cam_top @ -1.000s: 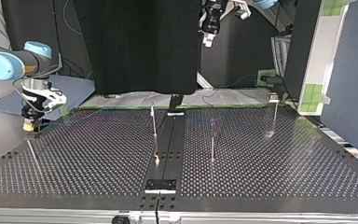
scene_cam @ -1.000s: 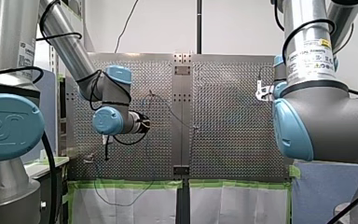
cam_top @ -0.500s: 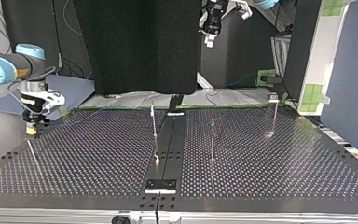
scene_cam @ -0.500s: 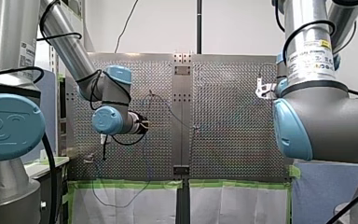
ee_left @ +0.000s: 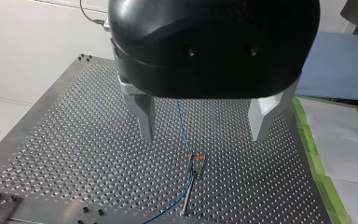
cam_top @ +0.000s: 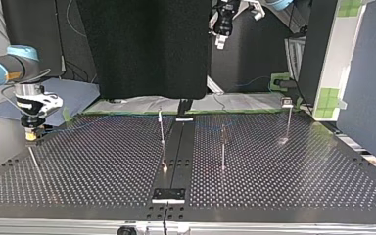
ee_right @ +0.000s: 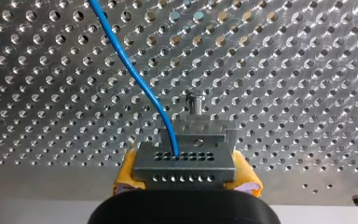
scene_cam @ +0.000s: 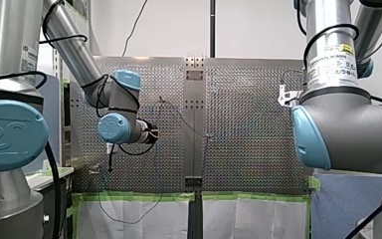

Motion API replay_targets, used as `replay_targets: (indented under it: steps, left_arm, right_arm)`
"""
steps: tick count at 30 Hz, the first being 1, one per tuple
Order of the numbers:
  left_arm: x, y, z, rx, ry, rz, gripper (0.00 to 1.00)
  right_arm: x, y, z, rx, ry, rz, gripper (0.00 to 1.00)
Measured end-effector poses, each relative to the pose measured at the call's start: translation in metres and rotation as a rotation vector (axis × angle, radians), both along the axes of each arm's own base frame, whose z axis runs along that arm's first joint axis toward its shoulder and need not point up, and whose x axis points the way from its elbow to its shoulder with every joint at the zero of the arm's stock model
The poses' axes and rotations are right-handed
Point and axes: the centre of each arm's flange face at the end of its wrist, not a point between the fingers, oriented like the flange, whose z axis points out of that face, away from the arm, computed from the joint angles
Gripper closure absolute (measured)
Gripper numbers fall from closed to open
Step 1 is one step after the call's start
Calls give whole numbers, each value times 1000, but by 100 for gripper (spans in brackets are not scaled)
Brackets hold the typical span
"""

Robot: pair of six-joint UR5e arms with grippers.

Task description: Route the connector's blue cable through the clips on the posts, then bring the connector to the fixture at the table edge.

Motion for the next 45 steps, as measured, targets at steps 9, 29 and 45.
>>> replay_targets:
  steps: [9, 29, 45]
  left_arm:
    - [0, 1, 0, 1, 0, 5, 0]
    - [0, 2, 0, 6, -1, 19, 0]
    - [1, 3, 0, 12, -2, 28, 0]
  right_arm:
    - [-3, -6, 5, -7, -3, 58, 100]
    - [-8, -18, 1, 8, 3, 66, 100]
    - [-8, -22, 3, 5, 2, 88, 100]
